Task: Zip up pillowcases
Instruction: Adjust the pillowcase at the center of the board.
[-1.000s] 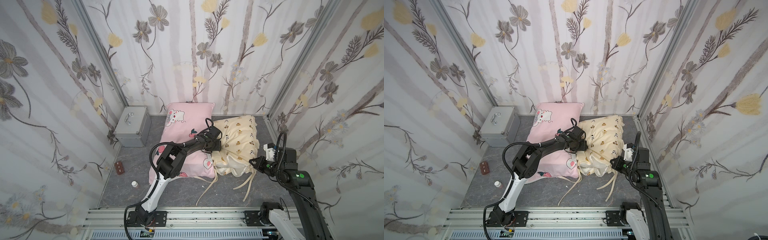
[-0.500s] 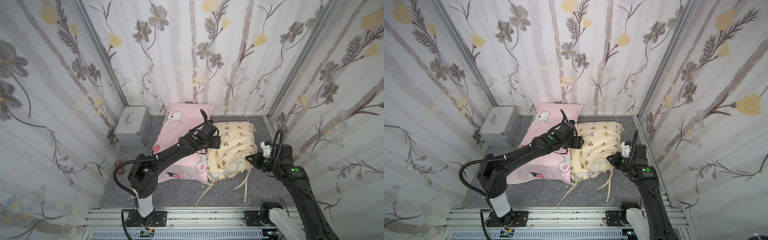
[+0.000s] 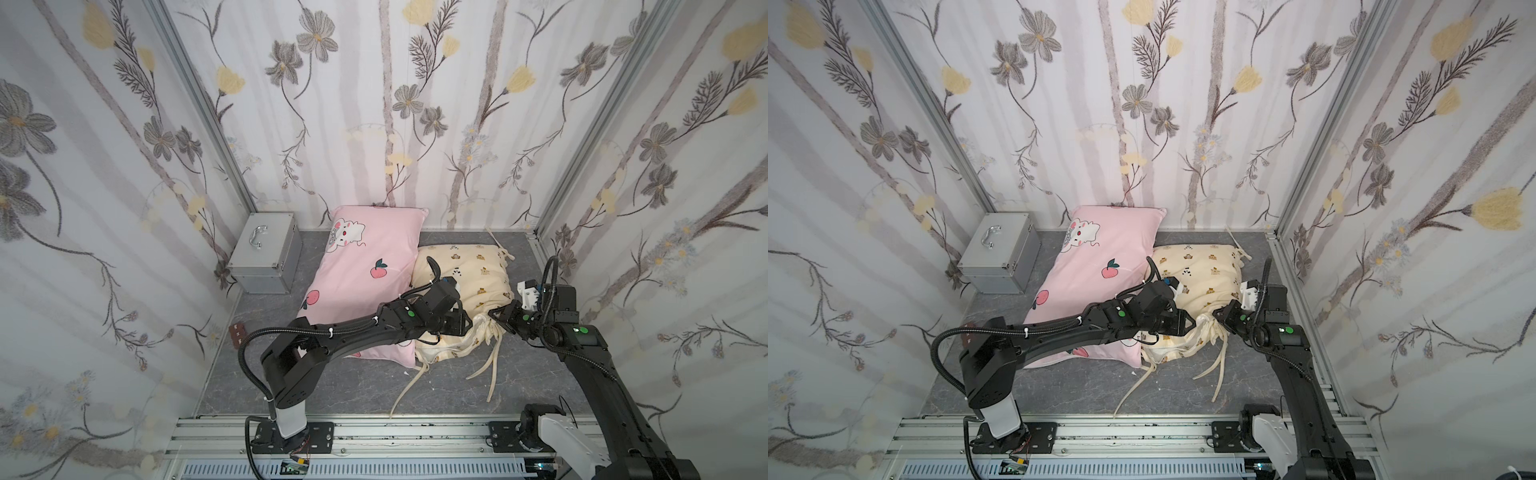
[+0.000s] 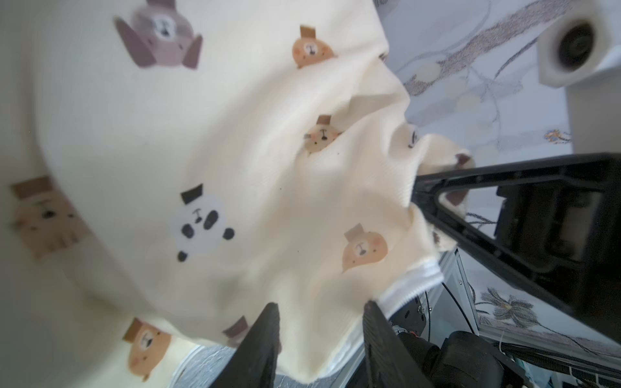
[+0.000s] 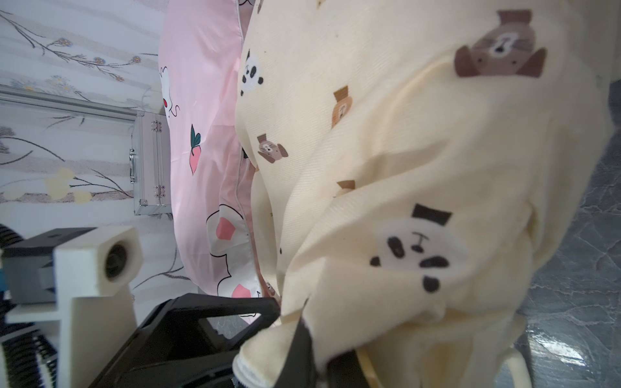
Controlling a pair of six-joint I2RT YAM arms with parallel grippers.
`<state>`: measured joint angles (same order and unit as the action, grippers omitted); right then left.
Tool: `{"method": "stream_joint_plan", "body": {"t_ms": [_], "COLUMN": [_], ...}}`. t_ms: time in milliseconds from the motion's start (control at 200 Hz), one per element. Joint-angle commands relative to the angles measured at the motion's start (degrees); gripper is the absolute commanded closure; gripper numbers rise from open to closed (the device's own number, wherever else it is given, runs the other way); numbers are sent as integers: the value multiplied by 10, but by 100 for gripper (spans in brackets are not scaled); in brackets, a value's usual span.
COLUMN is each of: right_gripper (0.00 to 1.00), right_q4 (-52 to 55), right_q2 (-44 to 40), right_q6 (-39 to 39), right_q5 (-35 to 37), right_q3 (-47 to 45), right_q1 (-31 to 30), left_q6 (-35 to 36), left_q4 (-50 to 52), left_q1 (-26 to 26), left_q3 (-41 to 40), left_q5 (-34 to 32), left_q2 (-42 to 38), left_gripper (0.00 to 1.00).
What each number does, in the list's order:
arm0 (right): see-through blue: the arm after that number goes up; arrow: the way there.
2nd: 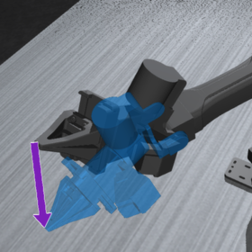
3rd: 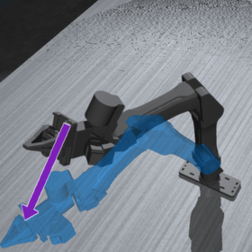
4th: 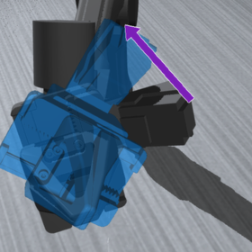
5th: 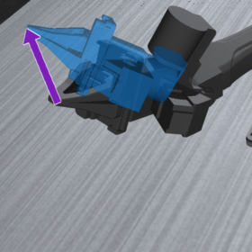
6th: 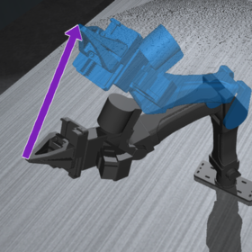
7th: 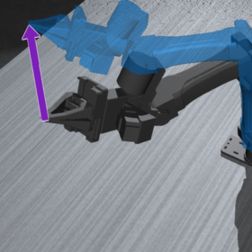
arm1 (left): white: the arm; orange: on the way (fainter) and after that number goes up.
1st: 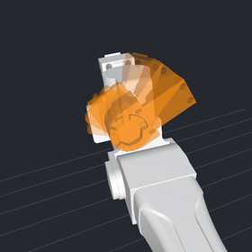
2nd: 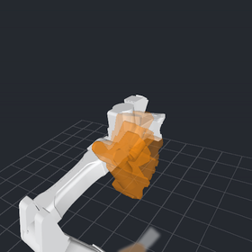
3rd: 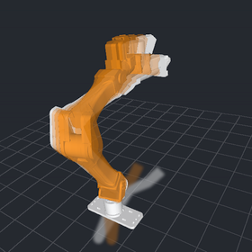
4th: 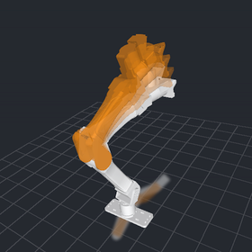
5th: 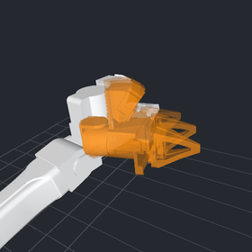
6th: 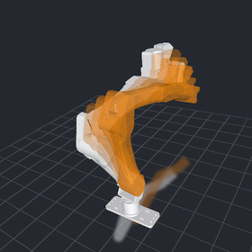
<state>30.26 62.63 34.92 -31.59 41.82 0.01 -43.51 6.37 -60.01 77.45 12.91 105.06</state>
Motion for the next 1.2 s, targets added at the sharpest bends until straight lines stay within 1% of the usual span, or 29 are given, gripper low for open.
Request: {"method": "stream_joint_plan", "body": {"t_ms": [0, 45, 135, 155, 210, 310, 365, 440, 540, 625, 705, 740, 804, 884, 924, 989, 1039, 1094, 1139, 1194], "right_gripper": [100, 100, 100, 100, 100, 87, 77, 67, 62, 62, 64, 68, 82, 95, 99, 100, 100, 100, 100, 100], "right_q4": [-16, -12, 14, 22, 35, 42, 41, 33, 18, 5, -4, -10, -21, -28, -30, -32, -34, -35, -37, -40], "right_q2": [-4, -9, -20, -22, -30, -43, -44, -42, -44, -49, -44, -40, -34, -30, -29, -27, -28, -28, -26, -21], "right_q6": [-9, -11, -20, -24, -29, -31, -31, -30, -19, -8, -7, -6, -5, -2, -1, 2, 5, 8, 9, 10], "right_q5": [-8, -14, -18, -21, -28, -36, -35, -35, -46, -47, -41, -38, -27, -17, -18, -21, -22, -22, -20, -17], "right_q3": [-11, -12, -10, -9, -10, -21, -30, -43, -55, -64, -75, -80, -86, -87, -86, -83, -81, -77, -75, -70], "right_q1": [0, 0, -3, -5, -6, -8, -8, -8, -9, -11, -11, -11, -11, -11, -11, -11, -12, -12, -12, -12], "left_q6": [-27, -25, -35, -37, -41, -48, -53, -52, -55, -65, -71, -72, -73, -72, -71, -70, -69, -68, -67, -64], "left_q4": [-46, -36, -46, -48, -46, -46, -50, -49, -51, -63, -72, -72, -71, -78, -80, -84, -90, -98, -102, -108], "left_q1": [2, 5, 13, 15, 17, 23, 26, 30, 38, 41, 40, 39, 40, 43, 45, 49, 53, 54, 54, 52], "left_q3": [23, 39, 54, 76, 99, 123, 124, 119, 113, 107, 102, 101, 93, 64, 40, 9, -12, -35, -51, -74], "left_q5": [13, 5, 4, 4, 5, 10, 11, 7, 6, 13, 18, 18, 21, 15, 13, 12, 16, 19, 18, 16], "left_q2": [33, 57, 107, 118, 148, 179, 180, 177, 183, 190, 191, 190, 183, 157, 141, 113, 93, 71, 53, 25], "left_gripper": [58, 59, 62, 63, 63, 64, 65, 65, 66, 68, 68, 68, 69, 69, 69, 64, 56, 50, 47, 47]}}
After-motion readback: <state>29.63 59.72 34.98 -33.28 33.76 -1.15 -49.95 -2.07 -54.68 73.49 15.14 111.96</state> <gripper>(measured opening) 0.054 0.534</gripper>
